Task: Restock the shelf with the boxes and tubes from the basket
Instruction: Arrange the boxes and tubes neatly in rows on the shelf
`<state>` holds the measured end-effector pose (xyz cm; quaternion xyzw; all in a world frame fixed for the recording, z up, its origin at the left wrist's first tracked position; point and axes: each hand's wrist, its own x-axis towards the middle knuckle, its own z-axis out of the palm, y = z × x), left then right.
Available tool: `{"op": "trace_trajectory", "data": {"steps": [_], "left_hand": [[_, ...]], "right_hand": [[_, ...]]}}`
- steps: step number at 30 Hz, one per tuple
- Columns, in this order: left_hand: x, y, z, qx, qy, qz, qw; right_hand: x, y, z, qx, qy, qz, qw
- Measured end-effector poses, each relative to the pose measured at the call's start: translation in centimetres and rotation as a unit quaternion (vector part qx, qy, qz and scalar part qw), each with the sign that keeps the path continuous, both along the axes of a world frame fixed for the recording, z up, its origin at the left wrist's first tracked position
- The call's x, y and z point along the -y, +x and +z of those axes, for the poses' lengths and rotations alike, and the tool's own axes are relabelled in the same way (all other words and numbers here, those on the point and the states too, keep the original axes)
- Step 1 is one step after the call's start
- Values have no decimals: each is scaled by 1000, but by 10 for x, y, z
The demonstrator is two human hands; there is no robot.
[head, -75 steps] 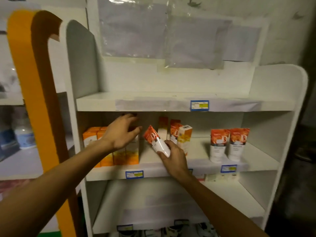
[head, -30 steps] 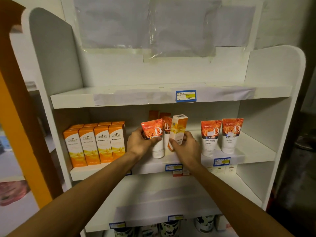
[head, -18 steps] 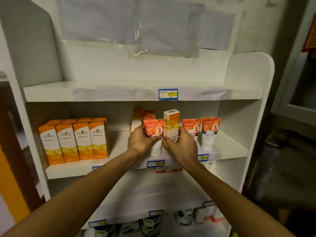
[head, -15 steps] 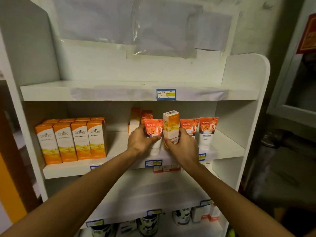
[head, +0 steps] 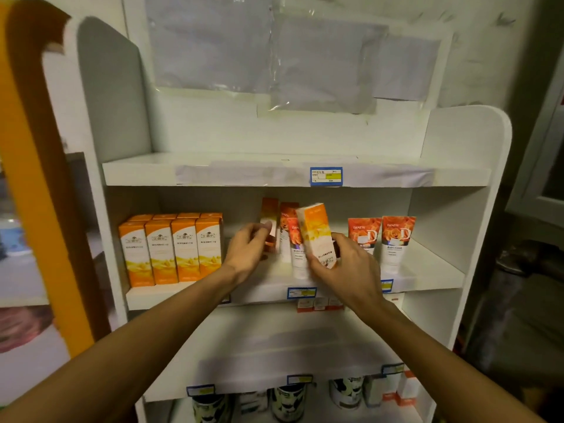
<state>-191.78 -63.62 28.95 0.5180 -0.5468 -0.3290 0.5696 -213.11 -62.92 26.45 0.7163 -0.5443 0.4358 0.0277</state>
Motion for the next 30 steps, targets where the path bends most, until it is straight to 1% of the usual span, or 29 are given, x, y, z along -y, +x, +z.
{"op": "trace_trajectory", "data": {"steps": [3,4,6,7,9,11,12,14,16,17,18,19,21,22,23,24,25,27,28,30], "left_hand": [[-16,13,9,-40,23,-29,998],[-20,18,9,-35,29,-34,998],[-29,24,8,4,38,-42,998],[-32,28,7,28,38,-44,998],[-38,36,8,69,34,-38,996],[-45,48,9,84,21,-31,996],[-49,54,10,79,13,-28,996],[-57,65,10,46,-4,-19,999],[-62,77,9,13,-5,-12,1000],[-63,83,8,2,-2,-10,1000],[-64,89,7,-11,6,-9,1000],[-64,93,6,-27,15,-8,999],[-66,98,7,-56,35,-8,998],[-66,99,7,-72,42,-12,996],[-67,99,6,-89,46,-18,995],[-68,100,7,-101,48,-29,993],[-70,100,8,-104,50,-42,992],[-73,103,11,-82,52,-67,993],[-75,104,12,-52,52,-76,994],[-79,107,15,42,32,-88,995]], "right_hand": [[-5,10,3,-143,-21,17,989],[-7,15,4,-193,-25,23,981],[-12,24,6,-268,-38,35,962],[-14,30,6,-289,-47,41,955],[-17,40,6,-289,-61,56,954],[-17,48,6,-242,-68,69,965],[-16,52,5,-203,-68,72,974],[-18,61,3,-96,-53,55,992],[-24,72,3,24,6,27,999],[-27,79,3,83,49,24,995],[-31,86,5,141,92,39,985],[-34,93,9,204,133,73,967],[-38,108,18,333,199,176,905],[-38,115,22,380,220,211,873],[-36,122,25,419,232,230,848],[-32,127,26,447,237,234,830],[-28,130,27,465,237,232,821],[-21,132,26,480,222,231,817],[-19,132,26,486,213,236,814],[-14,133,26,488,198,254,811]]}}
